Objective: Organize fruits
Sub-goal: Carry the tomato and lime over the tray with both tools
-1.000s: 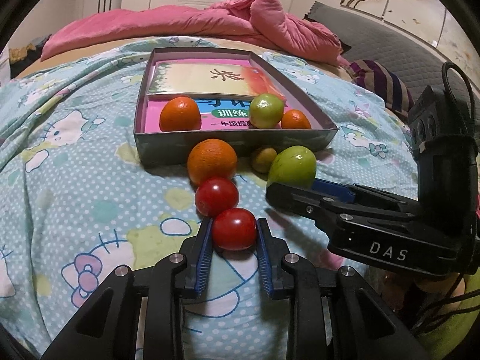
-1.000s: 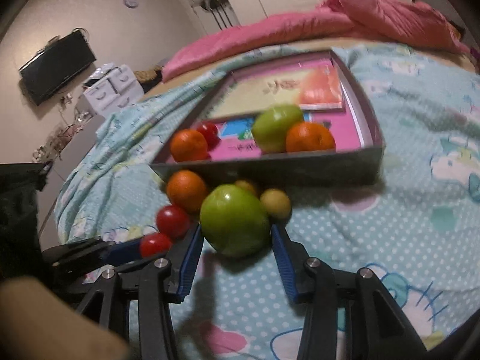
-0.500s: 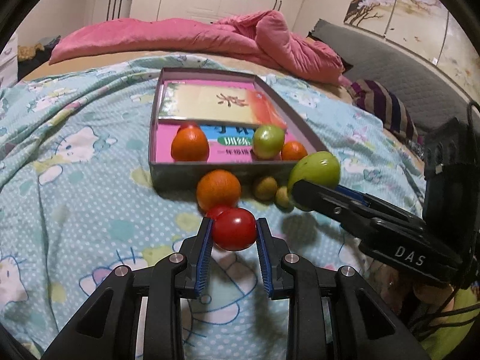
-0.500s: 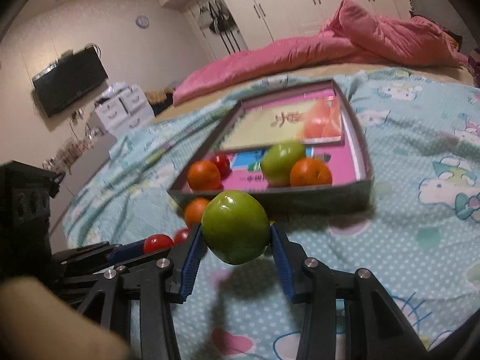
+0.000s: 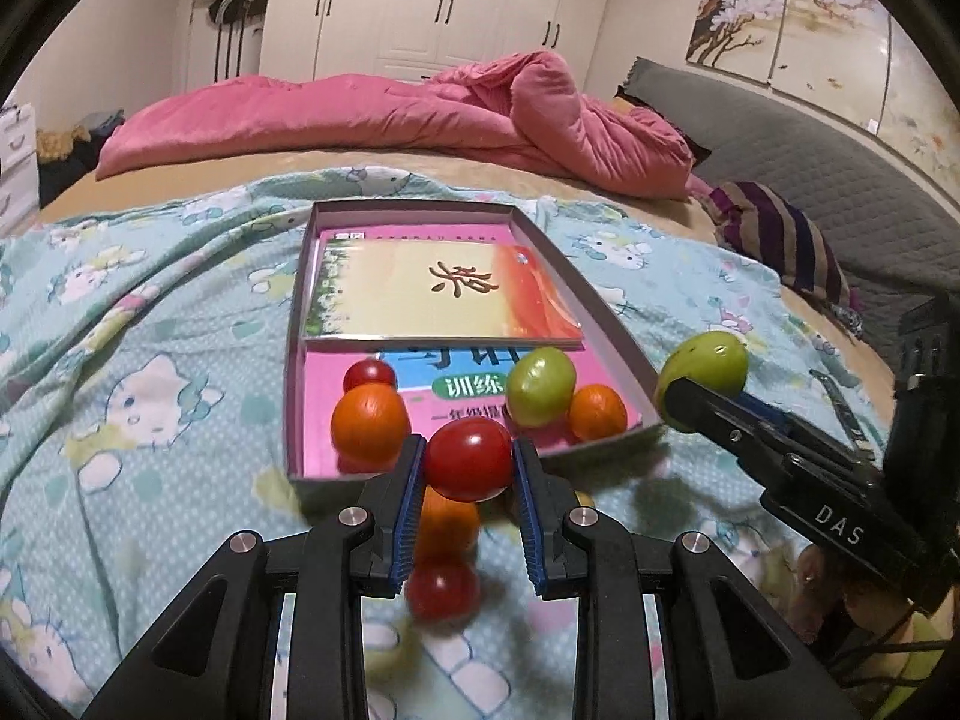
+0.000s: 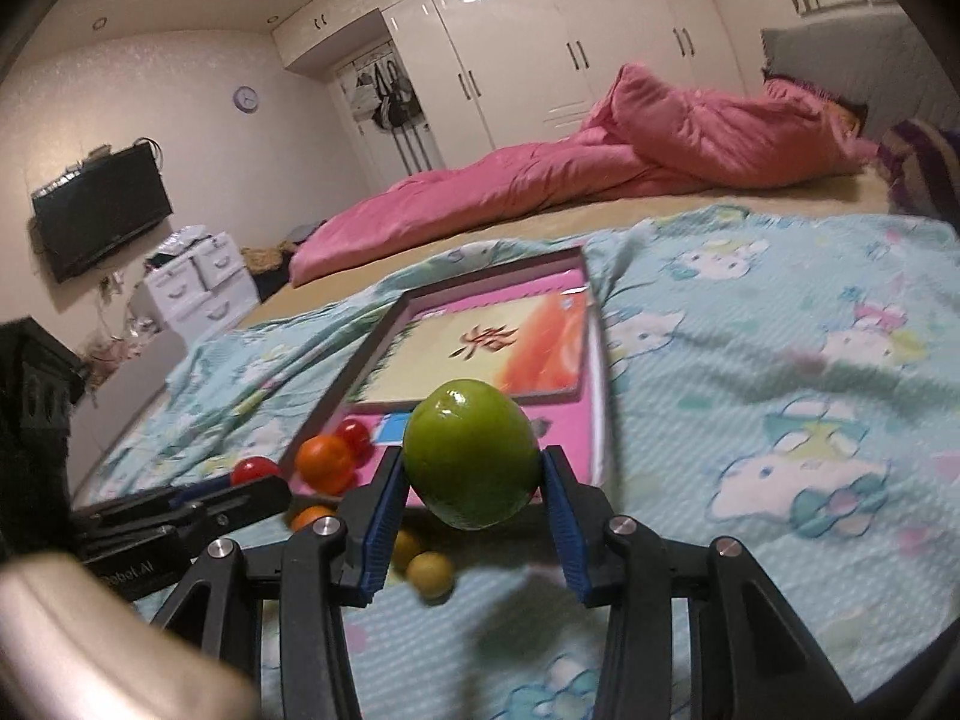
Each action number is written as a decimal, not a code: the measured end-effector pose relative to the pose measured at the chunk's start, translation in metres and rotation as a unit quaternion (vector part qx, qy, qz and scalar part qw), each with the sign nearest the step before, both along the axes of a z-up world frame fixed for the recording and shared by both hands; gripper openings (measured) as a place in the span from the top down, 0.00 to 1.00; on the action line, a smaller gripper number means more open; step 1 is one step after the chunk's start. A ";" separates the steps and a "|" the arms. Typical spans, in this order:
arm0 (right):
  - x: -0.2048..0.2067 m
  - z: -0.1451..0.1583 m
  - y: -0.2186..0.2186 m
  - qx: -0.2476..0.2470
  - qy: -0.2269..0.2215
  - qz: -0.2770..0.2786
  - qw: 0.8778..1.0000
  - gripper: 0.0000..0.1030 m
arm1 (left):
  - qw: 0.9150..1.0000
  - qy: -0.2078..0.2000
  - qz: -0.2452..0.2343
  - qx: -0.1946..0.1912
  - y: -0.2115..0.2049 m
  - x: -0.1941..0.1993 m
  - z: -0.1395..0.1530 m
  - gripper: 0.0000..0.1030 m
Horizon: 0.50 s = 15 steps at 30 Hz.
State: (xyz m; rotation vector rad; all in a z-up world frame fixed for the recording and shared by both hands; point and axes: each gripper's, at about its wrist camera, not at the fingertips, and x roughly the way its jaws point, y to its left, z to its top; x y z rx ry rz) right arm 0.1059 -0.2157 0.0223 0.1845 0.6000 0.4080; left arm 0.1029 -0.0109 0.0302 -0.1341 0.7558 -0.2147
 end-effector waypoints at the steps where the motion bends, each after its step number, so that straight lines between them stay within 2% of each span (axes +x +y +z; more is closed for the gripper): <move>1: 0.002 0.001 0.000 -0.004 -0.002 -0.004 1.000 0.56 | 1.000 0.002 -0.001 0.000 -0.001 0.003 -0.001 0.72; 7: 0.012 0.000 0.000 -0.021 -0.010 -0.016 1.000 0.56 | 1.000 0.005 -0.005 0.011 -0.007 0.020 -0.006 0.72; 15: 0.023 -0.010 0.002 -0.043 0.001 -0.024 0.999 0.56 | 1.000 0.004 -0.016 0.022 -0.021 0.042 -0.010 0.72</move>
